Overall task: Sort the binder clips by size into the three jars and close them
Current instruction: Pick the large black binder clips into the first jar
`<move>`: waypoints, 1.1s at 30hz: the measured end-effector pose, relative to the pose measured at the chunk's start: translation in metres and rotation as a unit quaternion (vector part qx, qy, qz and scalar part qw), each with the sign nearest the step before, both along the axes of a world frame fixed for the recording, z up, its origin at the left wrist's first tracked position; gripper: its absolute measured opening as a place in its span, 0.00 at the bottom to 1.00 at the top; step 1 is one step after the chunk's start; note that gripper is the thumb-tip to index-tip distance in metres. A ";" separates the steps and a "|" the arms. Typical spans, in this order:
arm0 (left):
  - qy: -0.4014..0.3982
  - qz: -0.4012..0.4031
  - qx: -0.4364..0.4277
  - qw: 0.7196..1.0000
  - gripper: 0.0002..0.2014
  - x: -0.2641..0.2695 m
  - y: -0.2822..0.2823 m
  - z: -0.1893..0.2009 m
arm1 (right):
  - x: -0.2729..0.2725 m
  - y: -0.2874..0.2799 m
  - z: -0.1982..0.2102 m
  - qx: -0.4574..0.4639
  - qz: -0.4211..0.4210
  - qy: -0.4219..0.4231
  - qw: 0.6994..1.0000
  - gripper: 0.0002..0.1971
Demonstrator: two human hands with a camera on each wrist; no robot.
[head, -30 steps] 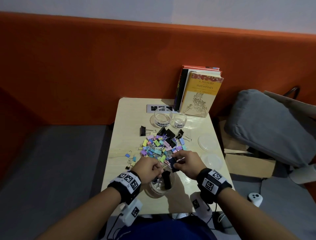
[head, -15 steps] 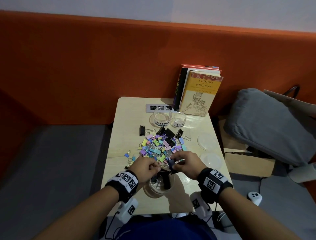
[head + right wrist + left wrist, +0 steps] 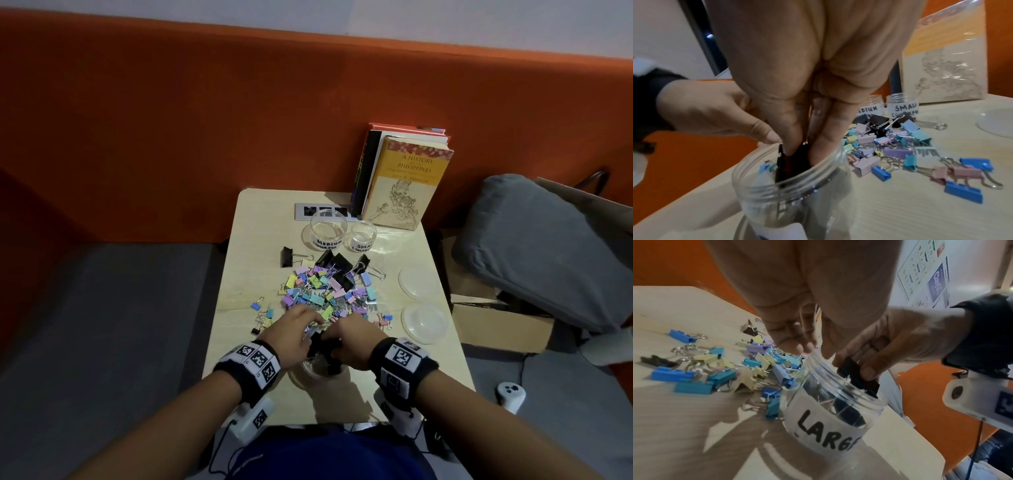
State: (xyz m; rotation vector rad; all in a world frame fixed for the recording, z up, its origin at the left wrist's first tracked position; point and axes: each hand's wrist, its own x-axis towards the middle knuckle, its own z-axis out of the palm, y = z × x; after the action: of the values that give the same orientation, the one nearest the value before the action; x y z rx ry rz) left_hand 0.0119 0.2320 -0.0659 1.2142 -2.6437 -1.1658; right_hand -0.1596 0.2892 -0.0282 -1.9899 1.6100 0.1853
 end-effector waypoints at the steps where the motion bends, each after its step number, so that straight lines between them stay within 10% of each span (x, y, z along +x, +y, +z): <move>1: -0.012 -0.003 0.005 1.000 0.22 0.000 0.000 0.000 | 0.004 0.000 -0.002 0.002 0.014 0.011 1.000 0.12; 21: -0.044 0.031 0.025 0.998 0.21 -0.001 -0.002 -0.002 | 0.019 -0.002 -0.009 0.012 0.004 0.137 0.990 0.16; 33: -0.022 0.021 -0.003 1.000 0.13 0.004 -0.005 -0.012 | -0.019 0.004 -0.012 -0.091 -0.200 -0.028 0.975 0.10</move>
State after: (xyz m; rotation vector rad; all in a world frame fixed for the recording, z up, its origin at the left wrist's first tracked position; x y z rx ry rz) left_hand 0.0156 0.2274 -0.0779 1.3022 -2.6369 -1.1365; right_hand -0.1781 0.2927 -0.0402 -1.7313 2.0089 -0.1773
